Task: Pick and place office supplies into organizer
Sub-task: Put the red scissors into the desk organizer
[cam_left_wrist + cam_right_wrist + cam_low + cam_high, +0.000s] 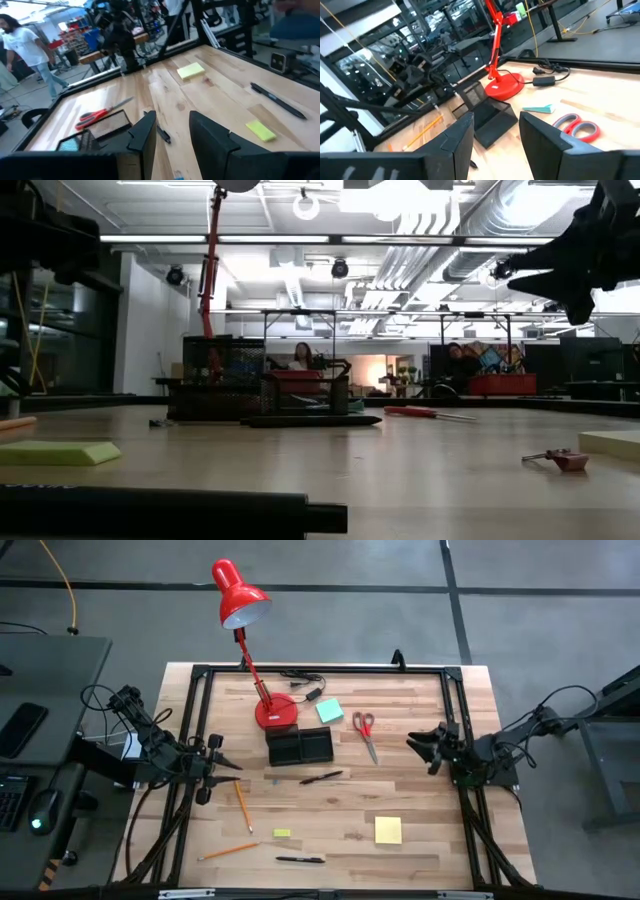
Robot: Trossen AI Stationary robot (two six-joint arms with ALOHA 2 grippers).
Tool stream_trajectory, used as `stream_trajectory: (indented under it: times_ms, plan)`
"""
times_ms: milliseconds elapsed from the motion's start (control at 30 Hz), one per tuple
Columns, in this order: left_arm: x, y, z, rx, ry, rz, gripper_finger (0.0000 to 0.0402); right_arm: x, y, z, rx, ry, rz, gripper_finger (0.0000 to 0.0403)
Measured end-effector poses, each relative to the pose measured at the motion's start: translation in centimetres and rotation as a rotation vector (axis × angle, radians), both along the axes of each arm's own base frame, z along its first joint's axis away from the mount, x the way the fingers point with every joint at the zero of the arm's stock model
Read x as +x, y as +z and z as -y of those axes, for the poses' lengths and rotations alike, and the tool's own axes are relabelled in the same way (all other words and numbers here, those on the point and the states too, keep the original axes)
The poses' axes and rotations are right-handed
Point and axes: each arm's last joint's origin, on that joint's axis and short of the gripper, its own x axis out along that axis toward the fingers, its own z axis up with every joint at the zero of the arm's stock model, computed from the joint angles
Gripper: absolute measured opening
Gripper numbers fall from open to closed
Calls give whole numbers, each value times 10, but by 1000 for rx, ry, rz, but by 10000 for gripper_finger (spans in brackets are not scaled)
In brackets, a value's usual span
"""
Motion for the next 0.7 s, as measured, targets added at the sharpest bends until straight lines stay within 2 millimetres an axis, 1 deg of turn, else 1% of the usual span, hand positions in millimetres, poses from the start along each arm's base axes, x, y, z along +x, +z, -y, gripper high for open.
stream_trajectory:
  times_ms: [100, 167, 267, 333, 400, 533, 700]
  plan:
    - [0, 0, 0, 2, -2, -3, 106, 1, 0, -1, 17, 8, 2, 149]
    - [0, 1, 0, -38, 4, 4, 106, 1, 2, 0, 37, 0, 26, 149]
    - [0, 5, 0, -77, 32, 44, 106, 1, 4, 0, 32, -32, 45, 149]
    - [1, 9, -1, -83, 63, 78, 106, 1, 7, 0, 48, -14, 72, 149]
    - [1, 12, -2, -59, 79, 105, 106, 1, 12, -1, 55, 16, 114, 149]
    - [1, 15, -4, -12, 155, 133, 106, 1, 23, 1, 116, -5, 213, 149]
    - [0, 15, -6, -4, 240, 131, 106, 2, 45, 5, 121, -26, 196, 149]
